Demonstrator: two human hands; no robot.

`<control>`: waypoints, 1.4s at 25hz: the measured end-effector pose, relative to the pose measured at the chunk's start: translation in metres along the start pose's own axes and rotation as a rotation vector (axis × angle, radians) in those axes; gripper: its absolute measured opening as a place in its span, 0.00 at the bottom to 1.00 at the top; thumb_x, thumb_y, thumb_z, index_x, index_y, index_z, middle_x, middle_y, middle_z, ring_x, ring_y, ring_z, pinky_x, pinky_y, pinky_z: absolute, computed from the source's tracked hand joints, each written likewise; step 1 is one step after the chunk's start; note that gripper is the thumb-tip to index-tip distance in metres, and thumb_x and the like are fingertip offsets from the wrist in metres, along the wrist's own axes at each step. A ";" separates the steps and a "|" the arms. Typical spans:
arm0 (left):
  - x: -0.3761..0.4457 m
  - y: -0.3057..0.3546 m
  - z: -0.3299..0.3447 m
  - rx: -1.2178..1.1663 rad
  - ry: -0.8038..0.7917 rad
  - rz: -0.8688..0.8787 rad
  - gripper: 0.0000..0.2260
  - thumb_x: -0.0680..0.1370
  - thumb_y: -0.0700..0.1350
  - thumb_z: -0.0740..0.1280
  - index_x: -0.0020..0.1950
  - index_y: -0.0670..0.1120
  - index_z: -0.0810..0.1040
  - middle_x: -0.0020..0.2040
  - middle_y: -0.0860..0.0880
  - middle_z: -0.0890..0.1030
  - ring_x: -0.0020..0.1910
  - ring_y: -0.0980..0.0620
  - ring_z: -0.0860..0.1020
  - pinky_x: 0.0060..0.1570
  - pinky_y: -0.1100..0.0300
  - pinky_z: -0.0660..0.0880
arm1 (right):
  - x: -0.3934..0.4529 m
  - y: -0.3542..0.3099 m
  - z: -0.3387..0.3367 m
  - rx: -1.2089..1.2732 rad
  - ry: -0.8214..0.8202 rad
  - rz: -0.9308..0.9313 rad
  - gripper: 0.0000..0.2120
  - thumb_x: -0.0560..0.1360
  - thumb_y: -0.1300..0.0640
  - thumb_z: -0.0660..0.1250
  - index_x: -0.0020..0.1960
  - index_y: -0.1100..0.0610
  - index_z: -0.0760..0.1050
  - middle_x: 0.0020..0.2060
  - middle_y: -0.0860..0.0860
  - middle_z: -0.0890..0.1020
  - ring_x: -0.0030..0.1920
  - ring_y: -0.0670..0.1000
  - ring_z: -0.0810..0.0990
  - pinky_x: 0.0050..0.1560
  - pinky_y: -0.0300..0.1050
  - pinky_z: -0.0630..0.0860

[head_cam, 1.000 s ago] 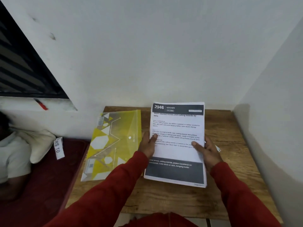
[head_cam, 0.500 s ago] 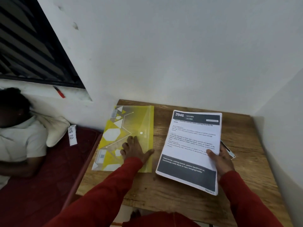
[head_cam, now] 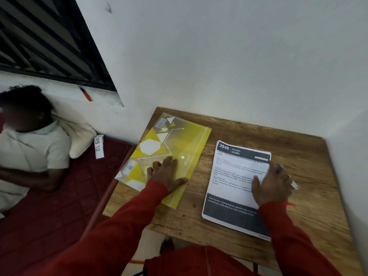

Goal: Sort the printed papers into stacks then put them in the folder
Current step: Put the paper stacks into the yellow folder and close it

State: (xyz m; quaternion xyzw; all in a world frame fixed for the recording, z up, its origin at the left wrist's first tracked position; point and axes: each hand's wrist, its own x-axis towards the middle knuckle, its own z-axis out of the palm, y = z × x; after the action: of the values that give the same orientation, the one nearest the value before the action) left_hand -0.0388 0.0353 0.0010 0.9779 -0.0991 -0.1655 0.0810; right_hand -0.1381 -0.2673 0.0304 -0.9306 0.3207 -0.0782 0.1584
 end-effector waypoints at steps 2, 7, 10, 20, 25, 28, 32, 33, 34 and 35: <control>0.011 -0.004 -0.008 -0.046 0.072 0.006 0.24 0.78 0.64 0.58 0.70 0.56 0.67 0.75 0.54 0.62 0.68 0.41 0.62 0.65 0.43 0.61 | 0.000 -0.039 0.013 0.074 0.027 -0.316 0.21 0.76 0.51 0.60 0.65 0.61 0.71 0.58 0.65 0.74 0.58 0.67 0.72 0.57 0.60 0.71; 0.045 -0.023 -0.014 -0.186 0.095 0.050 0.19 0.79 0.49 0.64 0.71 0.54 0.70 0.72 0.47 0.64 0.62 0.36 0.70 0.59 0.44 0.73 | 0.010 -0.152 0.065 -0.089 -0.389 -0.889 0.24 0.76 0.56 0.59 0.72 0.53 0.68 0.70 0.54 0.71 0.64 0.62 0.72 0.61 0.53 0.71; 0.051 -0.029 -0.008 -0.236 0.063 0.039 0.22 0.76 0.49 0.68 0.70 0.56 0.72 0.72 0.48 0.63 0.62 0.36 0.68 0.60 0.43 0.72 | 0.009 -0.181 0.088 -0.331 -0.524 -0.889 0.27 0.80 0.58 0.57 0.77 0.49 0.57 0.76 0.47 0.59 0.71 0.59 0.61 0.67 0.54 0.63; 0.061 -0.035 -0.006 -0.267 0.038 0.053 0.24 0.75 0.49 0.71 0.70 0.57 0.72 0.72 0.49 0.61 0.61 0.38 0.70 0.61 0.45 0.71 | 0.034 -0.190 0.108 -0.173 -0.417 -0.903 0.08 0.74 0.58 0.67 0.52 0.52 0.80 0.56 0.51 0.77 0.57 0.58 0.72 0.50 0.49 0.71; 0.068 -0.036 -0.007 -0.313 -0.003 0.026 0.25 0.73 0.48 0.73 0.69 0.58 0.73 0.72 0.50 0.60 0.62 0.39 0.70 0.64 0.46 0.70 | 0.041 -0.168 0.106 0.266 -0.410 -0.861 0.03 0.71 0.62 0.68 0.42 0.59 0.81 0.43 0.55 0.80 0.44 0.57 0.81 0.46 0.48 0.75; 0.069 -0.036 -0.009 -0.352 -0.018 0.030 0.26 0.71 0.47 0.75 0.68 0.58 0.74 0.72 0.50 0.60 0.62 0.39 0.71 0.66 0.49 0.69 | 0.046 -0.144 0.094 0.338 -0.412 -0.952 0.09 0.76 0.57 0.62 0.42 0.60 0.78 0.45 0.55 0.80 0.46 0.57 0.80 0.49 0.48 0.76; 0.059 -0.030 -0.017 -0.324 -0.030 0.025 0.25 0.74 0.55 0.71 0.71 0.59 0.71 0.75 0.51 0.57 0.67 0.37 0.66 0.67 0.46 0.68 | 0.046 -0.105 0.079 0.260 -0.179 -1.081 0.04 0.74 0.60 0.64 0.43 0.57 0.78 0.55 0.52 0.82 0.59 0.57 0.76 0.59 0.49 0.71; 0.054 -0.025 -0.019 -0.273 -0.059 0.005 0.28 0.74 0.60 0.68 0.73 0.59 0.67 0.77 0.52 0.54 0.69 0.37 0.63 0.66 0.44 0.67 | 0.044 -0.098 0.074 0.198 -0.117 -1.080 0.05 0.72 0.60 0.64 0.43 0.55 0.79 0.57 0.49 0.82 0.62 0.57 0.74 0.60 0.50 0.68; 0.048 -0.018 -0.019 -0.204 -0.083 -0.014 0.32 0.72 0.66 0.65 0.74 0.59 0.63 0.78 0.52 0.52 0.70 0.37 0.61 0.65 0.41 0.67 | 0.042 -0.091 0.070 0.125 -0.091 -1.064 0.06 0.70 0.59 0.64 0.43 0.53 0.79 0.58 0.46 0.82 0.64 0.56 0.72 0.61 0.50 0.65; 0.043 -0.012 -0.018 -0.134 -0.097 -0.027 0.37 0.70 0.72 0.61 0.76 0.59 0.59 0.78 0.53 0.49 0.71 0.36 0.58 0.64 0.39 0.66 | 0.040 -0.085 0.067 0.060 -0.099 -1.036 0.08 0.69 0.58 0.63 0.44 0.51 0.79 0.58 0.43 0.81 0.66 0.56 0.70 0.61 0.52 0.62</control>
State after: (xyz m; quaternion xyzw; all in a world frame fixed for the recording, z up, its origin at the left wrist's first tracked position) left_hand 0.0088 0.0398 0.0027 0.9624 -0.0782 -0.2198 0.1391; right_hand -0.0417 -0.2124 -0.0014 -0.9649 -0.1919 -0.1111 0.1406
